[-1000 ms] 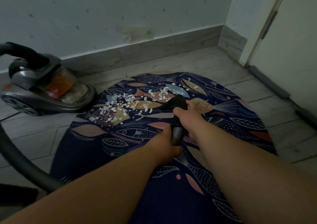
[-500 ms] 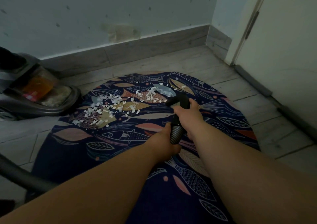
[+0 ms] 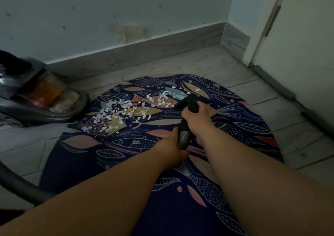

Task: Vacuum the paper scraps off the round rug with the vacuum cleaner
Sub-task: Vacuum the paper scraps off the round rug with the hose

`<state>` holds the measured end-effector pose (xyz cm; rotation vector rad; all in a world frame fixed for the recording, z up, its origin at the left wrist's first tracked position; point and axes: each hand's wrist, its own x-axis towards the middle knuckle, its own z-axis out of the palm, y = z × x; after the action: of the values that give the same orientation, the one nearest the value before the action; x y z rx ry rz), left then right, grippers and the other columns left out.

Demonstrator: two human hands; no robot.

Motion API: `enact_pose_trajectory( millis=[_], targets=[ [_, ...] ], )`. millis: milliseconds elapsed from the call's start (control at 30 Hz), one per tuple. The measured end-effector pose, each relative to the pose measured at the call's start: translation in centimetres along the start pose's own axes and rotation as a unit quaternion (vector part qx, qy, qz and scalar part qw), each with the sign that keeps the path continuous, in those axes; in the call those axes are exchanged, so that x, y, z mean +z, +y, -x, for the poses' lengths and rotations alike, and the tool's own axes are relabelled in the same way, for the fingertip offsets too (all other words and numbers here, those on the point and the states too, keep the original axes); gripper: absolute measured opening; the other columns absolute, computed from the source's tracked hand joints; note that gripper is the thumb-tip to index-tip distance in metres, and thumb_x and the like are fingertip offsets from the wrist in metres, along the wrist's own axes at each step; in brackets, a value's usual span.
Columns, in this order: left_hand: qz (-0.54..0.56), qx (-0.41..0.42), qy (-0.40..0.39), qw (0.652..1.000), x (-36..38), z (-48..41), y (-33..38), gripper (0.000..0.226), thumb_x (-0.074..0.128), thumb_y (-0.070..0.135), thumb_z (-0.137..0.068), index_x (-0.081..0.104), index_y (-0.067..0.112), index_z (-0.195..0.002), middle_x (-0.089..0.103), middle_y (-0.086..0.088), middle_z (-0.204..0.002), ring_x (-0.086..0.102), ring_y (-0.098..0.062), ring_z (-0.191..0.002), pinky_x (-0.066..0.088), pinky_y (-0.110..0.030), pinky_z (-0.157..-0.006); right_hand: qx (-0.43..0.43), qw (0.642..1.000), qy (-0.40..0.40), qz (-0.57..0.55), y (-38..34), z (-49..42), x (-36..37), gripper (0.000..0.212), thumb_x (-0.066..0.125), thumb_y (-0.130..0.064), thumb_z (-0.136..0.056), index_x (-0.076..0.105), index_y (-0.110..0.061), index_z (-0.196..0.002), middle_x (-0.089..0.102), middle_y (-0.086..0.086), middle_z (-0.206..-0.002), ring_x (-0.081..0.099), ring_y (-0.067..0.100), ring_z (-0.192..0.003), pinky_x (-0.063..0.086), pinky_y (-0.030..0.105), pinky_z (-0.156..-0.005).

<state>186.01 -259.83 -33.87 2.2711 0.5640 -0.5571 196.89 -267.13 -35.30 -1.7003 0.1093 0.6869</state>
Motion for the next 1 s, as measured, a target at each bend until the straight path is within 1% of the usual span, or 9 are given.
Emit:
enact_pose_trajectory(
  millis=[100,133,233,333,433,533,667,767,1000],
  targets=[
    [0.015,0.001,0.006,1.000,-0.5,0.4,-0.4,0.083,0.062,0.030,-0.088,0.006,0.027,-0.149,0.058,-0.009,-0.110,0.060,-0.024,-0.088,0.045,-0.028,-0.071,0.012,1.000,-0.020,0.009,-0.3,0.2,0.8,0.081,0.064,-0.031,-0.088,0.018,-0.041,-0.155,0.050,0.007,-0.136,0.057,0.028,-0.104,0.051,0.040,-0.078],
    [0.019,-0.001,0.008,1.000,-0.6,0.6,-0.6,0.082,0.062,0.030,-0.087,0.008,0.029,-0.148,0.058,-0.008,-0.106,0.060,-0.024,-0.085,0.047,-0.030,-0.071,0.017,0.999,-0.026,0.010,-0.3,0.3,1.1,0.081,0.063,-0.031,-0.088,0.018,-0.042,-0.154,0.050,0.006,-0.135,0.057,0.028,-0.103,0.052,0.040,-0.078],
    [0.018,-0.014,0.011,1.000,-0.9,0.9,-1.3,0.087,0.064,0.032,-0.086,0.004,0.034,-0.149,0.059,-0.010,-0.113,0.062,-0.028,-0.092,0.054,-0.039,-0.080,0.018,0.999,-0.039,-0.005,-0.3,0.1,2.0,0.081,0.064,-0.027,-0.089,0.019,-0.040,-0.155,0.050,0.007,-0.134,0.058,0.028,-0.102,0.055,0.048,-0.090],
    [0.016,-0.023,0.009,1.000,-1.1,0.8,-1.7,0.091,0.064,0.033,-0.086,0.000,0.035,-0.149,0.057,-0.014,-0.119,0.062,-0.030,-0.097,0.053,-0.041,-0.084,0.016,0.999,-0.041,-0.002,-0.4,0.1,2.4,0.081,0.064,-0.026,-0.089,0.018,-0.039,-0.154,0.050,0.009,-0.134,0.059,0.028,-0.101,0.054,0.050,-0.093],
    [0.019,-0.015,0.006,1.000,-1.1,0.8,-1.5,0.089,0.063,0.032,-0.086,0.000,0.035,-0.149,0.058,-0.011,-0.113,0.062,-0.028,-0.091,0.053,-0.036,-0.078,0.021,0.999,-0.030,-0.005,-0.4,0.1,2.1,0.080,0.063,-0.027,-0.090,0.018,-0.040,-0.154,0.051,0.009,-0.134,0.058,0.027,-0.100,0.055,0.048,-0.090],
    [0.023,0.000,-0.001,1.000,-0.8,0.5,-0.7,0.084,0.062,0.028,-0.087,0.005,0.032,-0.149,0.057,-0.007,-0.103,0.060,-0.024,-0.082,0.049,-0.032,-0.070,0.021,1.000,-0.014,0.008,-0.5,0.2,1.2,0.080,0.063,-0.030,-0.090,0.017,-0.041,-0.154,0.051,0.007,-0.134,0.057,0.026,-0.100,0.051,0.041,-0.079],
    [-0.003,0.019,-0.014,1.000,-0.1,-0.6,0.5,0.089,0.062,0.031,-0.087,0.001,0.029,-0.151,0.057,-0.012,-0.120,0.060,-0.024,-0.092,0.046,-0.029,-0.073,0.010,1.000,0.017,-0.017,-0.5,-0.1,-0.6,0.080,0.066,-0.029,-0.091,0.019,-0.037,-0.156,0.047,0.005,-0.140,0.055,0.022,-0.100,0.052,0.039,-0.083],
    [-0.011,0.031,-0.022,0.999,0.4,-1.3,1.3,0.093,0.063,0.033,-0.086,-0.004,0.030,-0.151,0.056,-0.011,-0.124,0.060,-0.023,-0.095,0.043,-0.026,-0.073,0.012,0.999,0.031,-0.017,-0.5,-0.3,-1.7,0.081,0.067,-0.028,-0.091,0.018,-0.038,-0.155,0.047,0.001,-0.134,0.054,0.025,-0.102,0.053,0.039,-0.075],
    [-0.029,0.034,-0.026,0.999,0.6,-2.5,2.1,0.097,0.062,0.037,-0.086,-0.010,0.035,-0.150,0.056,-0.010,-0.125,0.061,-0.023,-0.094,0.044,-0.027,-0.073,0.000,0.998,0.064,-0.028,-0.1,-1.3,-2.7,0.075,0.064,-0.027,-0.091,0.023,-0.037,-0.154,0.053,0.007,-0.132,0.058,0.026,-0.104,0.054,0.046,-0.091]
  ],
)
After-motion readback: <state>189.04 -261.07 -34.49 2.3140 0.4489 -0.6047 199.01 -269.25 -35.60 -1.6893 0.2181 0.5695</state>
